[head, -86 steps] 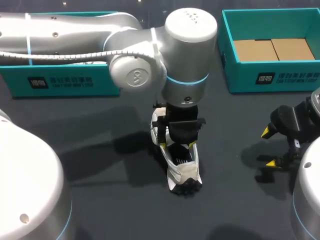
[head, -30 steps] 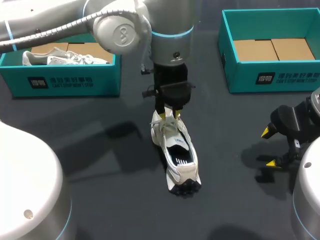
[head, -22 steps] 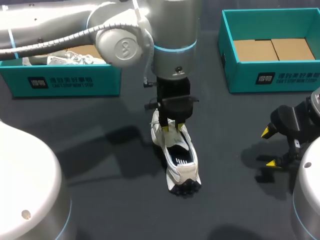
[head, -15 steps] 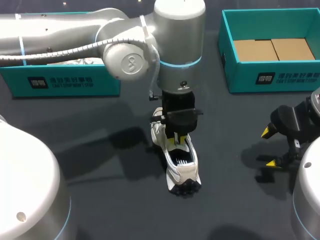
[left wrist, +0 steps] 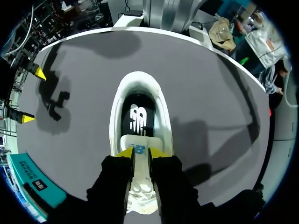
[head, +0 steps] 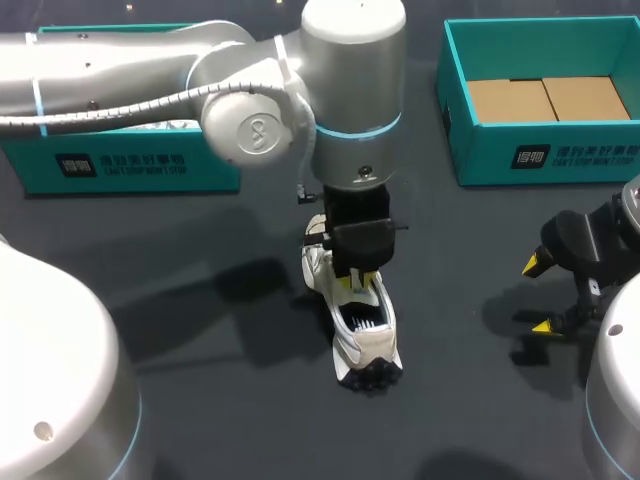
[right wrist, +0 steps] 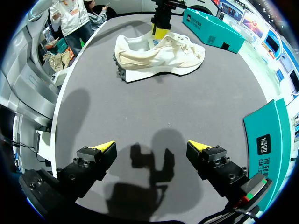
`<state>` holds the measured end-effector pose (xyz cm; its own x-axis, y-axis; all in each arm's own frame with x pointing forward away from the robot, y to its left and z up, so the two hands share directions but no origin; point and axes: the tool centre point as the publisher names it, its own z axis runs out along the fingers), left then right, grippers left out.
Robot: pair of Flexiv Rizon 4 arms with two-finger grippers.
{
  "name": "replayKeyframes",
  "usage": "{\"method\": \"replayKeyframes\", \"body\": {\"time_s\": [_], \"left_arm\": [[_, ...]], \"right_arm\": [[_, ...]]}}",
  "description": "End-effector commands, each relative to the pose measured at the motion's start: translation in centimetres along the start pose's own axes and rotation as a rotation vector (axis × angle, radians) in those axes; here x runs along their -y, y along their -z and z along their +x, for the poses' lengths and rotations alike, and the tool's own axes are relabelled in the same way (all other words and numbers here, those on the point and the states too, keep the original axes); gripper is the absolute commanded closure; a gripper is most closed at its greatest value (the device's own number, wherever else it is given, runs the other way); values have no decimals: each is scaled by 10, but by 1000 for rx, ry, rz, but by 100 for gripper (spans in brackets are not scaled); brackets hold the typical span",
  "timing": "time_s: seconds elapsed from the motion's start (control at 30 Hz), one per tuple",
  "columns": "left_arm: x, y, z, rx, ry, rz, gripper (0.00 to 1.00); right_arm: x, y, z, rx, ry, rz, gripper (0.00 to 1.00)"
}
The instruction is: Take the shoe out of the shoebox, open the shoe tongue, remove and reinsert the insole, then place the shoe into the shoebox
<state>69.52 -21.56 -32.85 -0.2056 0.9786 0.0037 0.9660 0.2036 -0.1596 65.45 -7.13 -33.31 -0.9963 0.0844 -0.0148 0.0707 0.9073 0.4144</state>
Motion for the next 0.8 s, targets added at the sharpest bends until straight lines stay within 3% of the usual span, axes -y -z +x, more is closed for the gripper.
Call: {"method": "replayKeyframes", "body": {"time_s": [0.03, 0.13, 0.43, 0.47, 0.57, 0.8], "left_arm": [[1, -23, -3, -14, -12, 16, 80], [6, -13, 2, 3, -34, 13, 75], [40, 52, 19, 86, -67, -1, 53], [43, 56, 20, 89, -39, -1, 47], [51, 66, 23, 115, 40, 38, 0], [49, 75, 27, 98, 44, 30, 0]], "right_arm": [[0, 1, 2, 3, 0, 2, 0], [0, 1, 2, 3, 0, 2, 0], [0, 1, 2, 3, 0, 2, 0], [0, 1, 2, 3, 0, 2, 0], [0, 1, 2, 3, 0, 2, 0], [0, 1, 2, 3, 0, 2, 0]]}}
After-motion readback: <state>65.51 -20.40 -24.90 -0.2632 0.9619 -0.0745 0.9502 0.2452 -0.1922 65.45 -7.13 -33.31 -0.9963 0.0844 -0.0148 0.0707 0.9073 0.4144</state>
